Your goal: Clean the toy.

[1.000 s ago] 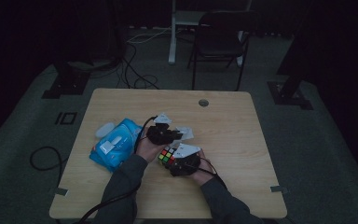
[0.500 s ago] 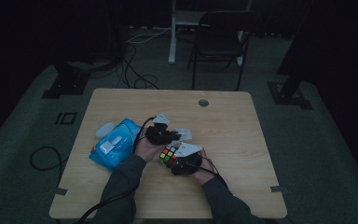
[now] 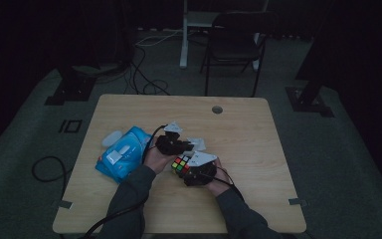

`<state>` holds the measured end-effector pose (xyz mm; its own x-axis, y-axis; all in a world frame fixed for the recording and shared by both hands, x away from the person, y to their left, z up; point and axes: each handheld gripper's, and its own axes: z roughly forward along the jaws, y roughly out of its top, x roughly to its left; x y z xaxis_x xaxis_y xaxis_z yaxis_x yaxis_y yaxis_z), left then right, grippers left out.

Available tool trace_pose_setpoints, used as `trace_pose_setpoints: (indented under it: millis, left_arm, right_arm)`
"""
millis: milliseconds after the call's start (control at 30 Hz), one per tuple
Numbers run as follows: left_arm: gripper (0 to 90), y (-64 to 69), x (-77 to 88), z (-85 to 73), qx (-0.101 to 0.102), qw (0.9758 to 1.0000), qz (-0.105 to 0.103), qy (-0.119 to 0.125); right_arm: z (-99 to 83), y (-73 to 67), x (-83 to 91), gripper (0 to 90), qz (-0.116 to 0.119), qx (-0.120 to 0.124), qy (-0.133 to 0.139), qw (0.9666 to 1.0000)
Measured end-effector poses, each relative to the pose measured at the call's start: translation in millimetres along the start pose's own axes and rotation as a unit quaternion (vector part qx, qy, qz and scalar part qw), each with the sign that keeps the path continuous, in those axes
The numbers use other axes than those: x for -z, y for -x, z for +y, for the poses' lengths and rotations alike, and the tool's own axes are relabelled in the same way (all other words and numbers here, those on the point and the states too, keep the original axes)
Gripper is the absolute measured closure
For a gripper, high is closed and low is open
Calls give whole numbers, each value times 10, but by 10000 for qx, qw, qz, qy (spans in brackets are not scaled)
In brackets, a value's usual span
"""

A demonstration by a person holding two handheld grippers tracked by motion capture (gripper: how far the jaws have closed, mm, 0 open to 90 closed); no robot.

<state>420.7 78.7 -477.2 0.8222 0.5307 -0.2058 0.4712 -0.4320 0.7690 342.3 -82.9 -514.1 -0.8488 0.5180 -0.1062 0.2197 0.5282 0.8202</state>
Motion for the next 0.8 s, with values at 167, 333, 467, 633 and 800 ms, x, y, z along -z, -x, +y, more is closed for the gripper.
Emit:
trace_pose_setpoints:
  millis: [167, 333, 467, 633, 800]
  left_arm:
    - [813, 55, -41, 18, -87, 9999, -93, -37]
    - [812, 83, -46, 30, -134, 9998, -144, -54]
    - [811, 85, -49, 31, -133, 9997, -198, -48]
    - [811, 81, -69, 21, -131, 9997, -160, -105]
    - [811, 25, -59, -4, -28, 9999, -7, -122]
  right_arm:
    - [0, 1, 0, 342, -4, -1, -2, 10000]
    - [-1, 4, 4, 342, -17, -13, 8, 10000]
    - [1, -1, 3, 342, -14, -1, 11, 10000]
    - [4, -1, 8, 342, -17, -5, 13, 10000]
    - [4, 7, 15, 342, -19, -7, 25, 10000]
